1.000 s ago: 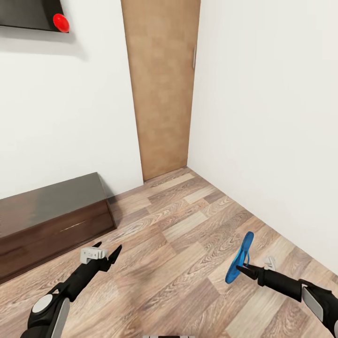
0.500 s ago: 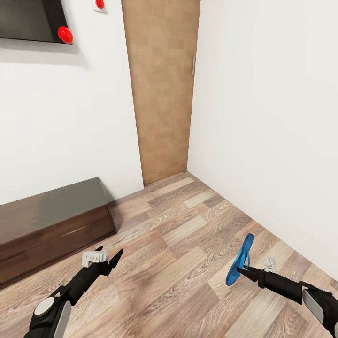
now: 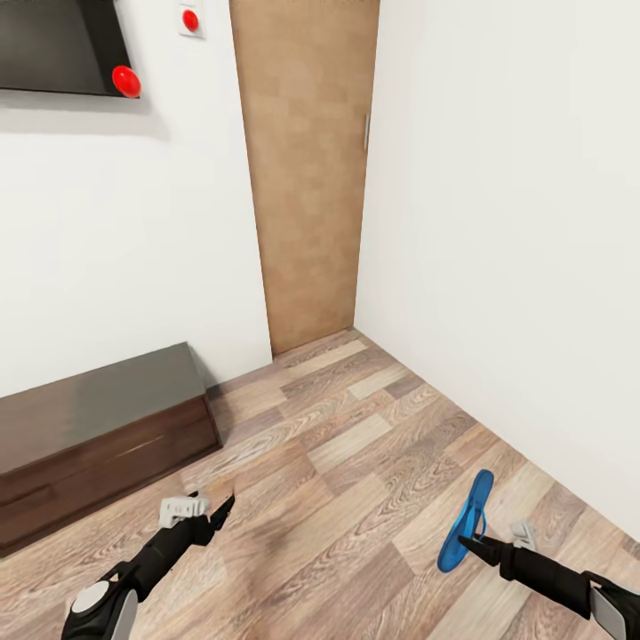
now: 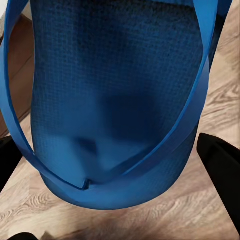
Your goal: In the bedroom, move the book from the bed onto either nightstand, and place the two sandals side by side next to the bed.
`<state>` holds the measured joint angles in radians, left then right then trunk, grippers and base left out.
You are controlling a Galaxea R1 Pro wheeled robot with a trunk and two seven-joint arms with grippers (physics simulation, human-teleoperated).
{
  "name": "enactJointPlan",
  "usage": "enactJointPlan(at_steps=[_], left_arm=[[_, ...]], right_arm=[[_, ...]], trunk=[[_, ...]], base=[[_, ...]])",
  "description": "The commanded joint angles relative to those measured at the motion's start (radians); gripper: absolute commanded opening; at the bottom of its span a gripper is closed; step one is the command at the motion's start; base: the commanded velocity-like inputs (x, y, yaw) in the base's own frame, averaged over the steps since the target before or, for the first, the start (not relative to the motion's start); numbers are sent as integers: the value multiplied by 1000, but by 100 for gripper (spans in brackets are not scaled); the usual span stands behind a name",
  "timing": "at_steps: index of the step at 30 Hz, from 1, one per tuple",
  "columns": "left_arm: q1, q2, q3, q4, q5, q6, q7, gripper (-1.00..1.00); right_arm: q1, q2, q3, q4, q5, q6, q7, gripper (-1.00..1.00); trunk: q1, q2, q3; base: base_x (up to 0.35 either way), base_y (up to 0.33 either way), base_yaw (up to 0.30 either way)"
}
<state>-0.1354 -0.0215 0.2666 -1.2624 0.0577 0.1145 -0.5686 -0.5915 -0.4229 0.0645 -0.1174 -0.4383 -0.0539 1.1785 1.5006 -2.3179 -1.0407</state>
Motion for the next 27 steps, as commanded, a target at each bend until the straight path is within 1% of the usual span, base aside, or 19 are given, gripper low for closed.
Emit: enactJointPlan(at_steps=[1, 5, 11, 14, 16, 17, 19, 21, 25, 27], left_arm=[[3, 4, 4, 20, 5, 6, -7, 100], [7, 23, 3, 54, 5, -10, -7, 100], [11, 30, 4, 83, 5, -21, -8, 100], [13, 37, 4, 131, 5, -66, -30, 100], [14, 41, 5, 145, 5, -89, -44, 100], [14, 42, 5, 151, 5, -98, -50, 100], [14, 44, 4, 161, 5, -108, -56, 100], [14, 44, 4, 183, 5, -112, -59, 100], [14, 44, 4, 246, 5, -120, -60, 100], [14, 45, 4, 292, 3, -139, -60, 100]], right_arm=[[0, 0, 8, 1, -5, -7, 1, -100], [4, 1, 8, 6, -5, -12, 0, -100], [6, 4, 8, 57, -5, -14, 0, -100], [7, 5, 9, 86, -5, -15, 0, -100], [7, 6, 9, 107, -5, -20, 0, -100], [7, 7, 9, 127, -5, -38, 0, -100], [7, 8, 9, 167, -5, -106, 0, -100], [7, 8, 9, 186, -5, -167, 0, -100], [7, 9, 10, 196, -4, -203, -1, -100], [8, 10, 10, 198, -4, -208, -2, -100]], trunk=[[-4, 7, 2], [-19, 35, 15], [-42, 77, 34], [-54, 98, 43], [-62, 112, 49], [-65, 119, 53], [-73, 133, 59], [-81, 147, 65], [-96, 175, 78], [-104, 189, 84]], base=[[0, 0, 0], [0, 0, 0], [0, 0, 0], [0, 0, 0], [0, 0, 0], [0, 0, 0], [0, 0, 0], [0, 0, 0], [0, 0, 0], [0, 0, 0]])
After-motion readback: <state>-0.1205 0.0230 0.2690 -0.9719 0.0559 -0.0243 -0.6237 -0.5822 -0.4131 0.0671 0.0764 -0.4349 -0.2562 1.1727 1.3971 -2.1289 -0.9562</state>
